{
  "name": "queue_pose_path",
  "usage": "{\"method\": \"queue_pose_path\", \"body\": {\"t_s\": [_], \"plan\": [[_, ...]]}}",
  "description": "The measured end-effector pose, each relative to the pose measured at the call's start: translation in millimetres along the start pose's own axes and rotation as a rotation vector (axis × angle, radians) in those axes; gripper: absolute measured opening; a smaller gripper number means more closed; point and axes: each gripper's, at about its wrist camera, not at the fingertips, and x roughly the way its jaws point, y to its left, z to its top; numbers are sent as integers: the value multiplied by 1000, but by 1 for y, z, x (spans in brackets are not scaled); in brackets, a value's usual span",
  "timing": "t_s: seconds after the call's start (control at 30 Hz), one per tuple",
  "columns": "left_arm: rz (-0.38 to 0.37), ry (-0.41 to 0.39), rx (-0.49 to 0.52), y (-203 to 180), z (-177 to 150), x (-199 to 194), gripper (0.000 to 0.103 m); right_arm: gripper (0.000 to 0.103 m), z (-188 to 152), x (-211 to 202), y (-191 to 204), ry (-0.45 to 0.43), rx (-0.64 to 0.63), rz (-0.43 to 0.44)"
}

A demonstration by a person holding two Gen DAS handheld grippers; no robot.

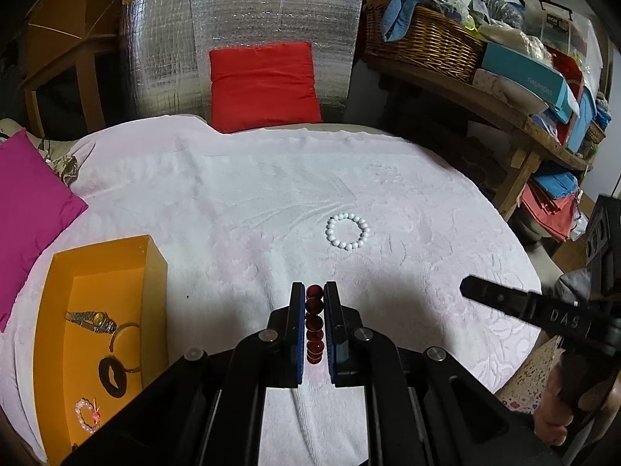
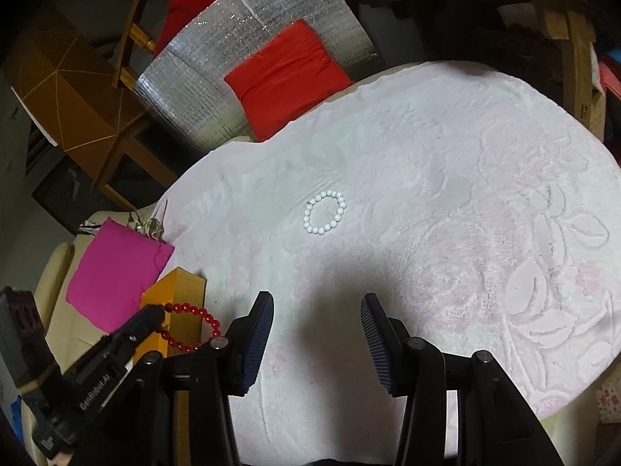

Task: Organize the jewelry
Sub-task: 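Grasp the white bead bracelet with the right tool while the left tool holds the red bracelet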

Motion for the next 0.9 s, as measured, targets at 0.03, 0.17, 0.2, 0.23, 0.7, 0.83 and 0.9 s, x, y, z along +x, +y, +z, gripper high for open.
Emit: {"method": "queue_pose_path", "body": {"t_s": [0.03,0.17,0.2,0.23,0.7,0.83,0.9], "plan": [[5,-3,-4,0,2,0,10,50,1,0,-2,1,3,4],[8,-22,-23,-2,8,-4,10,50,8,-1,-12,-1,13,18],[8,-29,-27,-3,9,-7,10,50,11,-2,-15,-1,14,23],[9,-33,-30,-3,10,-8,10,50,13,-3,-18,-1,17,30],[-20,-88,-98,46,1,-27,10,50,69,30,-72,-18,150,48],[-30,-71,-118,62,-6,-17,10,50,86,68,-59,46,149,59],[-31,-63,-132,68,-8,-11,10,50,92,82,-51,61,127,36]]}}
